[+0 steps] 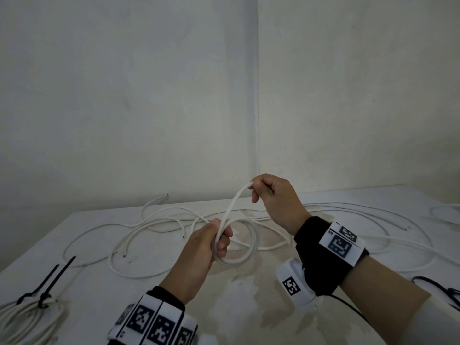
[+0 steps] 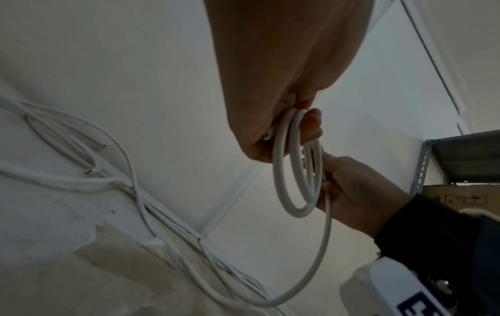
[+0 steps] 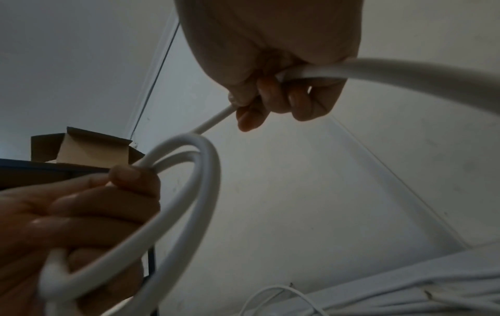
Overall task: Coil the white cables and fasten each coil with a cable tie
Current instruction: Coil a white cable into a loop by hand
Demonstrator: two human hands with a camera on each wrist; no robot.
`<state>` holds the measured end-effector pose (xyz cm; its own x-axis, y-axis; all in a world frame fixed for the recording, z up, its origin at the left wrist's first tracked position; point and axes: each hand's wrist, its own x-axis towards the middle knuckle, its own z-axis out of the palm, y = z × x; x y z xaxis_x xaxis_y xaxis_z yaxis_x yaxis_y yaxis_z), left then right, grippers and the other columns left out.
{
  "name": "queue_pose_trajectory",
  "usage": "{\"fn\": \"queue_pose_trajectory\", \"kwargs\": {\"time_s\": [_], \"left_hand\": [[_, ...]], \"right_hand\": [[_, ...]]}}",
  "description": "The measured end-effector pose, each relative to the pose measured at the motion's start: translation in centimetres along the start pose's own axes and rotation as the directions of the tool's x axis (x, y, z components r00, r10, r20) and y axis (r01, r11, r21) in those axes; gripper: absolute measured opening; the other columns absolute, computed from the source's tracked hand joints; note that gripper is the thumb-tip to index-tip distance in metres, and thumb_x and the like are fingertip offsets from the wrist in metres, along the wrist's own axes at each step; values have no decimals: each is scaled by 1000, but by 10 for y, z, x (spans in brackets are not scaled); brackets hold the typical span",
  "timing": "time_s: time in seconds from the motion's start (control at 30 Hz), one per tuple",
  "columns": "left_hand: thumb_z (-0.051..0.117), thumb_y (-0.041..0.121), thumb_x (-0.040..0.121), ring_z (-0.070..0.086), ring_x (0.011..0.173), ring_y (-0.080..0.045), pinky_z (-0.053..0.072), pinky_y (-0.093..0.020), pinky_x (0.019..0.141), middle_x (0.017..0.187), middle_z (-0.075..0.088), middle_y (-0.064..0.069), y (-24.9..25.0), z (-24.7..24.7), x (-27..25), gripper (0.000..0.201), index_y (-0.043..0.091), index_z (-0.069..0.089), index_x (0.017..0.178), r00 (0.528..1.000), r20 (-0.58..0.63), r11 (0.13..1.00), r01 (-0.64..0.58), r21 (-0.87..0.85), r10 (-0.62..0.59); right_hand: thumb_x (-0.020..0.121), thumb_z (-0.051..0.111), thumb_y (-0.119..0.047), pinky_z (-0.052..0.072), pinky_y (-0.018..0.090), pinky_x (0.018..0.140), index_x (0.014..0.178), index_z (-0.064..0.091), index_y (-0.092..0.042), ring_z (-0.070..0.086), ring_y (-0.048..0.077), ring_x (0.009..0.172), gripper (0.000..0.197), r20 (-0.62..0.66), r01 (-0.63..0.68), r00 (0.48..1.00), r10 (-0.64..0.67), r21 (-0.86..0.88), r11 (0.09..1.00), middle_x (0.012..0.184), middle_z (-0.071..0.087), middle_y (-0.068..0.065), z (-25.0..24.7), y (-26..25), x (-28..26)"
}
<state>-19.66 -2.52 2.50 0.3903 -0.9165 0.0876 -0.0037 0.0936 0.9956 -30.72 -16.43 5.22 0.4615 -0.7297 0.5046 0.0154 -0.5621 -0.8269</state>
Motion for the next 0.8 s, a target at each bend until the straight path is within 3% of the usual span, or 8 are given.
{"fn": "queue_pose_trajectory", "kwargs": {"time_s": [0.13, 0.2, 0.3, 0.4, 0.57, 0.7, 0.8], "left_hand": [[27, 23, 101, 38, 39, -6, 38, -29, 64, 44, 37, 5, 5, -1, 0, 43, 4, 55, 75, 998, -53, 981, 17, -196, -28], [27, 24, 101, 36, 36, -6, 44, -25, 57, 43, 35, 6, 7, -1, 2, 43, 4, 54, 74, 997, -71, 966, 22, -256, -41], [26, 27, 101, 32, 35, -5, 42, -22, 51, 43, 34, 8, 8, -2, 6, 42, 7, 53, 75, 995, -91, 952, 7, -305, -36], [26, 29, 101, 32, 36, -4, 41, -19, 49, 43, 35, 9, 10, -4, 8, 42, 8, 52, 75, 994, -105, 945, -11, -328, -25], [27, 28, 101, 31, 36, -5, 38, -23, 53, 42, 34, 8, 13, -6, 6, 42, 7, 53, 75, 992, -124, 942, -14, -334, -29], [27, 27, 101, 33, 36, -5, 39, -23, 52, 43, 35, 7, 12, -6, 4, 41, 6, 54, 77, 994, -103, 941, -2, -338, -35], [27, 25, 101, 34, 35, -5, 37, -26, 56, 43, 36, 6, 10, -7, 3, 41, 5, 55, 77, 995, -87, 955, 16, -298, -44]], "right_hand": [[96, 43, -9, 41, 18, 74, 71, 57, -21, 54, 9, 76, 31, 194, -65, 978, 83, -99, 993, 68, 63, -6, -2, 7, -9], [98, 41, -11, 41, 11, 64, 79, 56, -18, 52, -4, 62, 26, 278, -99, 953, 117, -77, 992, 74, 64, -7, -3, 7, -15], [100, 35, -17, 27, 14, 42, 85, 53, -18, 33, 9, 41, 25, 370, -230, 907, 202, 34, 972, 84, 66, 6, 0, 3, -24], [101, 31, -25, 22, 18, 42, 93, 53, -17, 23, 10, 43, 25, 433, -273, 875, 217, 70, 959, 87, 61, 8, 4, -2, -32], [100, 33, -27, 24, 16, 40, 88, 53, -20, 24, 5, 38, 25, 446, -234, 878, 174, 82, 969, 71, 51, 1, 11, -5, -38], [99, 35, -27, 20, 22, 43, 89, 56, -15, 23, 9, 40, 27, 431, -260, 884, 182, 128, 957, 78, 68, -3, 11, -8, -38], [100, 36, -21, 34, 12, 52, 99, 59, -16, 46, 1, 47, 23, 329, -149, 936, 123, 55, 987, 85, 66, -4, 8, -9, -33]]}}
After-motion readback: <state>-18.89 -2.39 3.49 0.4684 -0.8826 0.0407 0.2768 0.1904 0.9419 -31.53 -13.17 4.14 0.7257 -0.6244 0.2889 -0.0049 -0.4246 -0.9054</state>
